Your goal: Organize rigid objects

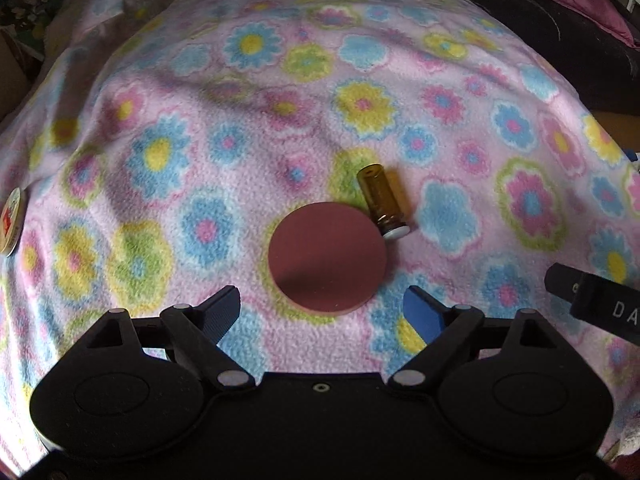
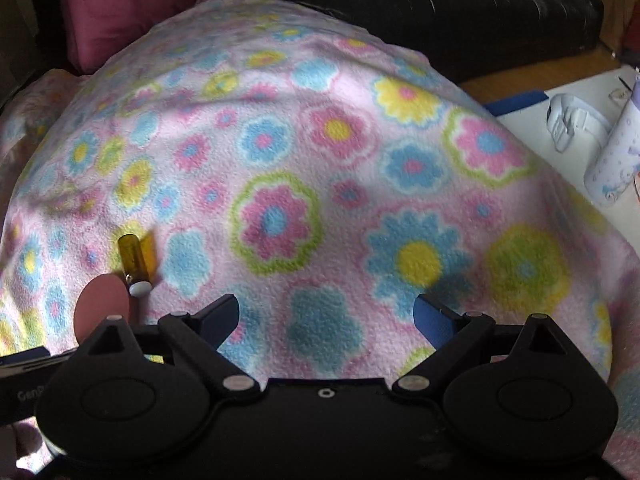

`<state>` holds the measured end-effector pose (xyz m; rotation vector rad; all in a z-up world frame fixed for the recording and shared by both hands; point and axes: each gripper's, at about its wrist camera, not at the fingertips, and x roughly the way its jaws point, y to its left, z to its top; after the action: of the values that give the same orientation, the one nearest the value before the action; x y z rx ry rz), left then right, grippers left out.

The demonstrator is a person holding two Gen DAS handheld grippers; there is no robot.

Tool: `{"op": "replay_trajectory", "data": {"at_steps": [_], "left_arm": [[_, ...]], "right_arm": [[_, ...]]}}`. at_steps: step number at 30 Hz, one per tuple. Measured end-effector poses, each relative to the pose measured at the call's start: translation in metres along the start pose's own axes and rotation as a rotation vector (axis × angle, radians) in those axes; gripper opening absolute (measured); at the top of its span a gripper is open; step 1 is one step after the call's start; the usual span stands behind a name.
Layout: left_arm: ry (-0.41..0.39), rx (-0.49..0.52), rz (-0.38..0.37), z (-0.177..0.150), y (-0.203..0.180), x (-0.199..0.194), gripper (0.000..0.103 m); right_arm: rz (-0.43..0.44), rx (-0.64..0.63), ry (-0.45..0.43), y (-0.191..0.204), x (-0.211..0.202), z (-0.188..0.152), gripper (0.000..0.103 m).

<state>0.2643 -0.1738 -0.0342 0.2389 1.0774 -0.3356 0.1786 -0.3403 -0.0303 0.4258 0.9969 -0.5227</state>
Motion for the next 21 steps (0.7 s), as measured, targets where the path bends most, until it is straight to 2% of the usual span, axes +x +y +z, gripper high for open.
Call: {"op": "replay_trajectory", "data": {"at_steps": [4,9,10,14,16,19,21], "left_arm": [[0.020,0.026,0.026,0.006,-0.011,0.015,0.091],[0.058,-0.026,0.045,0.012,-0.003,0.031,0.091],[0.069,-0.041,0.045,0.013,0.001,0.035,0.089],[0.061,-0.114,0.003,0.011,0.024,0.034,0.066],[0.059,-0.126,0.005,0.009,0.035,0.029,0.066],[0.072,-0.116,0.074,0.005,0.052,0.028,0.066],[0.082,-0.134,0.078,0.002,0.067,0.027,0.065]], "right_arm": [[0.008,-0.002,0.007,0.000,-0.001,-0.001,0.095],[0.011,-0.010,0.012,0.001,0.000,-0.001,0.095],[0.011,-0.012,0.014,0.002,0.001,-0.002,0.095],[0.009,-0.042,0.013,0.006,0.000,-0.004,0.095],[0.014,-0.060,0.018,0.009,0.000,-0.005,0.095],[0.036,-0.095,0.037,0.017,0.001,-0.008,0.095],[0.054,-0.123,0.045,0.024,-0.001,-0.010,0.095]]}}
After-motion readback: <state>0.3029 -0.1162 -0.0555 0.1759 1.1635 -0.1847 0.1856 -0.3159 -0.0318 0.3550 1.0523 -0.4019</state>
